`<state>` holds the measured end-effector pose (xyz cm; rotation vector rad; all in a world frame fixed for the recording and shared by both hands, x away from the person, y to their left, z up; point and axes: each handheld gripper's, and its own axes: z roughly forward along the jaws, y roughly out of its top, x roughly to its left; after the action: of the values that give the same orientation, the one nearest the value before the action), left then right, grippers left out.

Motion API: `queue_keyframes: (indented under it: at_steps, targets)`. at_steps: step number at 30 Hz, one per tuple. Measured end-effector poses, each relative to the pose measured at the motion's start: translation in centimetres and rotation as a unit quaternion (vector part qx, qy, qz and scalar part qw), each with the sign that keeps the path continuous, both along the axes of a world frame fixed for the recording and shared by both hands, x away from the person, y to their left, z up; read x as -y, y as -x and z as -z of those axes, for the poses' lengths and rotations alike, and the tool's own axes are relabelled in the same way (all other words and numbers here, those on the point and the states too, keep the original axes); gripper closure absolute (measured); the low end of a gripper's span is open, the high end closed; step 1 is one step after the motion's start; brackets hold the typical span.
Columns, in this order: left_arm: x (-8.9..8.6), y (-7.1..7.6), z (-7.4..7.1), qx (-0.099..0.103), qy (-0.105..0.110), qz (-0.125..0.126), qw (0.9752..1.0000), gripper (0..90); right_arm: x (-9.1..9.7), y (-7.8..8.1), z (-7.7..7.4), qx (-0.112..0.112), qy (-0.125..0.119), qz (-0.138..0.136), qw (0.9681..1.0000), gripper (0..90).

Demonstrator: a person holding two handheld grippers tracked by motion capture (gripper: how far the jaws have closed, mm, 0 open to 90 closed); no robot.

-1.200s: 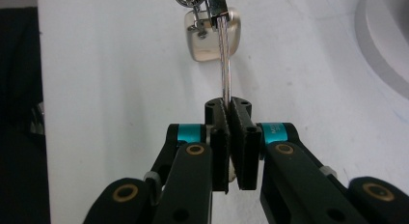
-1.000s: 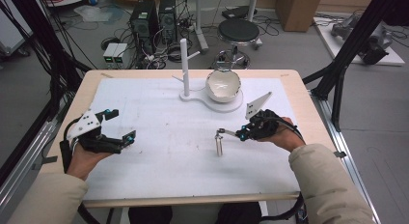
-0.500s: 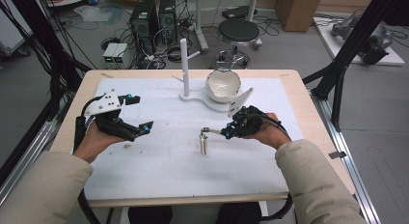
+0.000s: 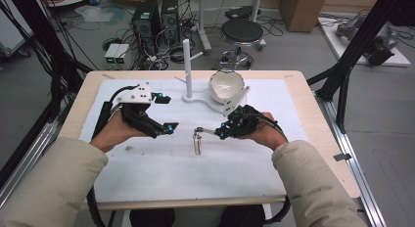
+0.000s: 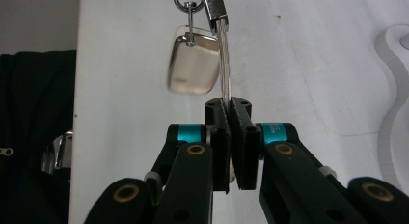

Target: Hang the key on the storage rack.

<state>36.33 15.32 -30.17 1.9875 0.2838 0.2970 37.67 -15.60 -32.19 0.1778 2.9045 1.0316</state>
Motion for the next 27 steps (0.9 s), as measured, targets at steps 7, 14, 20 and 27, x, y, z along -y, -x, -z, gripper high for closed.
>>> queue_keyframes:
  at_steps: [7, 14, 20, 27]
  targets:
    - [2.5, -0.8, -0.5, -0.012, -0.035, 0.038, 0.9986, 9.6, -0.7, 0.0, -0.1, 0.004, -0.006, -0.001, 1.0, 87.7]
    - [4.8, -0.9, -0.3, -0.014, -0.068, 0.061, 0.9957, 9.6, -1.0, -0.1, -0.1, 0.003, -0.008, -0.007, 0.9999, 87.7]
    - [5.9, -1.1, 0.1, -0.026, -0.104, 0.066, 0.9921, 11.8, -1.0, -0.1, -0.1, 0.004, -0.009, -0.012, 0.9999, 87.7]
    - [6.9, -1.1, 0.3, -0.04, -0.139, 0.072, 0.9869, 15.3, -1.0, 0.0, -0.1, 0.004, -0.007, -0.009, 0.9999, 87.6]
